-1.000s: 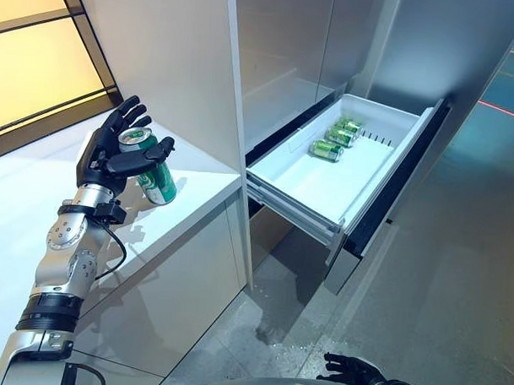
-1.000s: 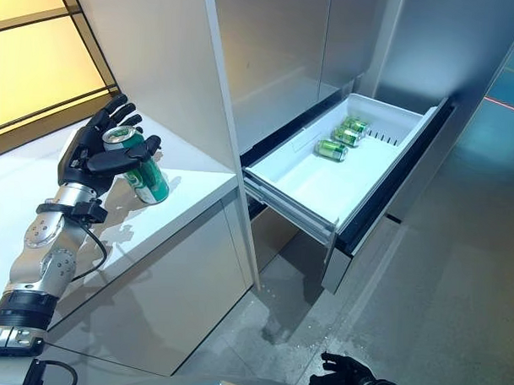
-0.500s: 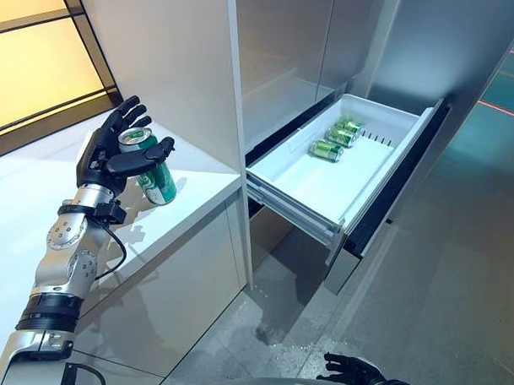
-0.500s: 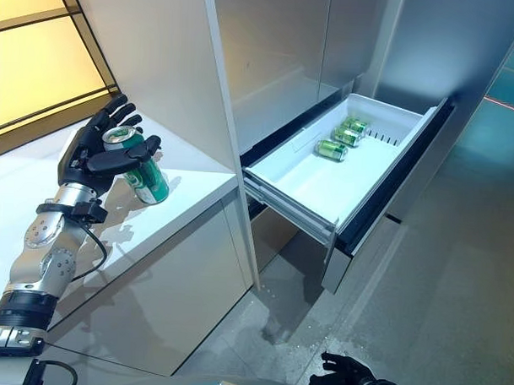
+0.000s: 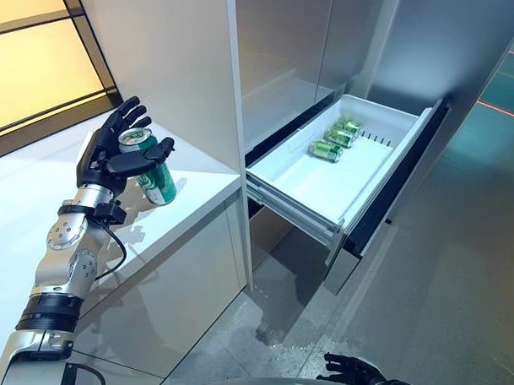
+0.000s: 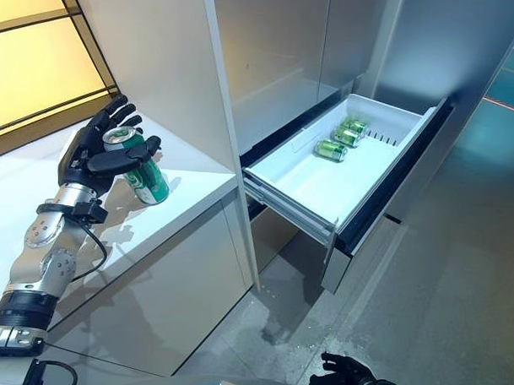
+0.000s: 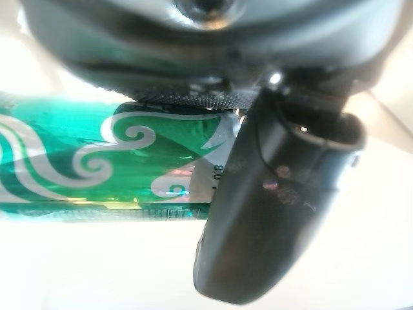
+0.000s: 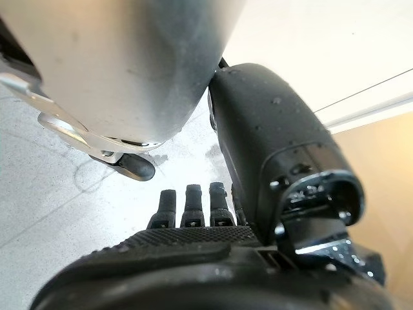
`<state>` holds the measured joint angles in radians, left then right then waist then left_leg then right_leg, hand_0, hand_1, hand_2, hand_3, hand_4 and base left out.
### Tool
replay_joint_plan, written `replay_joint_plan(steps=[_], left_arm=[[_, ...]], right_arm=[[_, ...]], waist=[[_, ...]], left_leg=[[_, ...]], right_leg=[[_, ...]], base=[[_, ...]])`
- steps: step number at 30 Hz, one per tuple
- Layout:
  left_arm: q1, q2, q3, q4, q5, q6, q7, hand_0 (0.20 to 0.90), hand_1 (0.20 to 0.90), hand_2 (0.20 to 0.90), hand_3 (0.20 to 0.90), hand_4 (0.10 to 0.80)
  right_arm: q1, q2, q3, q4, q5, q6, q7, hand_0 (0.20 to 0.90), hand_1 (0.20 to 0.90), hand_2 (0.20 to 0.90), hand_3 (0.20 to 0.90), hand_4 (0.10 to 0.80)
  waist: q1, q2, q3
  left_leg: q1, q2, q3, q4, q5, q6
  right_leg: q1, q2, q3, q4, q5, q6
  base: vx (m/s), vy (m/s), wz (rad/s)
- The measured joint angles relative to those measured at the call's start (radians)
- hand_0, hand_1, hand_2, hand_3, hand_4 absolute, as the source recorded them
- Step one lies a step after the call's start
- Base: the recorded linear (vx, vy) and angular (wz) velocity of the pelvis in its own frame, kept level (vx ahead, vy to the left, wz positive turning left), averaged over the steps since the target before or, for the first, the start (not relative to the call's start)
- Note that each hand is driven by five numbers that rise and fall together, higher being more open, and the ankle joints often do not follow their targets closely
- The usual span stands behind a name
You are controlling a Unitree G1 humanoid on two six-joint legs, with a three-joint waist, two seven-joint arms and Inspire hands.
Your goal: Put drinks into fridge and close the fridge
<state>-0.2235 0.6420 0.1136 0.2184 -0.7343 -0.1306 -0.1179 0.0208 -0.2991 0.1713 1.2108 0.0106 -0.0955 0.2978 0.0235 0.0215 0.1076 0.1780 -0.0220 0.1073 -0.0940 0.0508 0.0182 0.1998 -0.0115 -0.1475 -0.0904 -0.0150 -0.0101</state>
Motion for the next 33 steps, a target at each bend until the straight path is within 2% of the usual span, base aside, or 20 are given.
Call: replay_joint_plan(steps=[13, 14, 15, 17, 18, 27, 33], left_arm=[[0.000, 0.001, -0.001, 0.005, 0.001, 0.003, -0.003, 0.900, 0.900, 0.900, 0.900, 0.800], [0.000, 0.001, -0.001, 0.006, 0.000, 0.003, -0.004, 0.836, 0.836, 0.836, 0.826, 0.726], [0.000, 0.001, -0.001, 0.007, 0.000, 0.003, -0.006, 0.592, 0.592, 0.592, 0.540, 0.440], [0.000, 0.001, -0.001, 0.011, 0.000, 0.003, -0.009, 0.371, 0.371, 0.371, 0.282, 0.182], [0.000, 0.001, -0.001, 0.013, 0.001, 0.003, -0.010, 0.300, 0.300, 0.300, 0.200, 0.100], [0.000, 0.023, -0.010, 0.033, 0.042, 0.002, -0.030, 0.300, 0.300, 0.300, 0.200, 0.100], [-0.001, 0.033, -0.023, 0.029, 0.062, -0.010, -0.009, 0.300, 0.300, 0.300, 0.200, 0.100]], right_arm=[[0.000, 0.000, 0.000, 0.000, 0.000, 0.000, 0.000, 0.900, 0.900, 0.900, 0.900, 0.800], [0.000, 0.000, 0.000, 0.000, 0.000, 0.000, 0.000, 0.900, 0.900, 0.900, 0.900, 0.800], [0.000, 0.000, 0.000, 0.000, 0.000, 0.000, 0.000, 0.900, 0.900, 0.900, 0.900, 0.800], [0.000, -0.001, 0.000, 0.000, 0.000, 0.000, 0.000, 0.900, 0.900, 0.900, 0.900, 0.800], [0.000, -0.001, 0.000, 0.000, 0.000, 0.000, 0.000, 0.900, 0.900, 0.900, 0.900, 0.800], [0.002, -0.003, 0.001, 0.000, 0.000, -0.002, -0.001, 0.900, 0.900, 0.900, 0.900, 0.800], [0.014, -0.008, 0.004, -0.038, 0.011, -0.038, -0.033, 0.900, 0.900, 0.900, 0.900, 0.800]], waist=[[-0.003, 0.001, -0.001], [-0.003, 0.002, -0.001], [-0.003, 0.002, -0.002], [-0.003, 0.003, -0.003], [-0.004, 0.004, -0.003], [-0.007, 0.008, -0.006], [-0.018, 0.008, -0.007]], left_leg=[[0.002, 0.000, 0.003, 0.000, 0.000, 0.000], [0.002, 0.000, 0.003, 0.000, 0.000, 0.000], [0.002, 0.000, 0.003, 0.000, 0.000, 0.000], [0.002, 0.000, 0.004, 0.000, 0.000, 0.000], [0.002, 0.000, 0.004, 0.000, 0.000, 0.000], [0.003, 0.001, 0.007, 0.000, 0.000, 0.000], [0.003, 0.001, 0.007, 0.000, 0.000, 0.000]], right_leg=[[0.000, 0.000, 0.002, 0.002, 0.000, 0.000], [0.000, 0.000, 0.003, 0.002, 0.000, 0.000], [0.000, 0.000, 0.003, 0.002, 0.000, 0.000], [0.000, 0.000, 0.003, 0.002, 0.000, 0.000], [0.000, 0.000, 0.003, 0.002, 0.000, 0.000], [0.000, 0.000, 0.005, 0.003, 0.000, 0.000], [0.000, 0.000, 0.005, 0.002, 0.000, 0.000]], base=[[0.000, 0.000, 0.00], [0.000, 0.000, 0.00], [0.000, 0.000, 0.00], [0.000, 0.000, 0.00], [0.000, 0.000, 0.00], [0.000, 0.000, 0.00], [0.000, 0.000, 0.00]])
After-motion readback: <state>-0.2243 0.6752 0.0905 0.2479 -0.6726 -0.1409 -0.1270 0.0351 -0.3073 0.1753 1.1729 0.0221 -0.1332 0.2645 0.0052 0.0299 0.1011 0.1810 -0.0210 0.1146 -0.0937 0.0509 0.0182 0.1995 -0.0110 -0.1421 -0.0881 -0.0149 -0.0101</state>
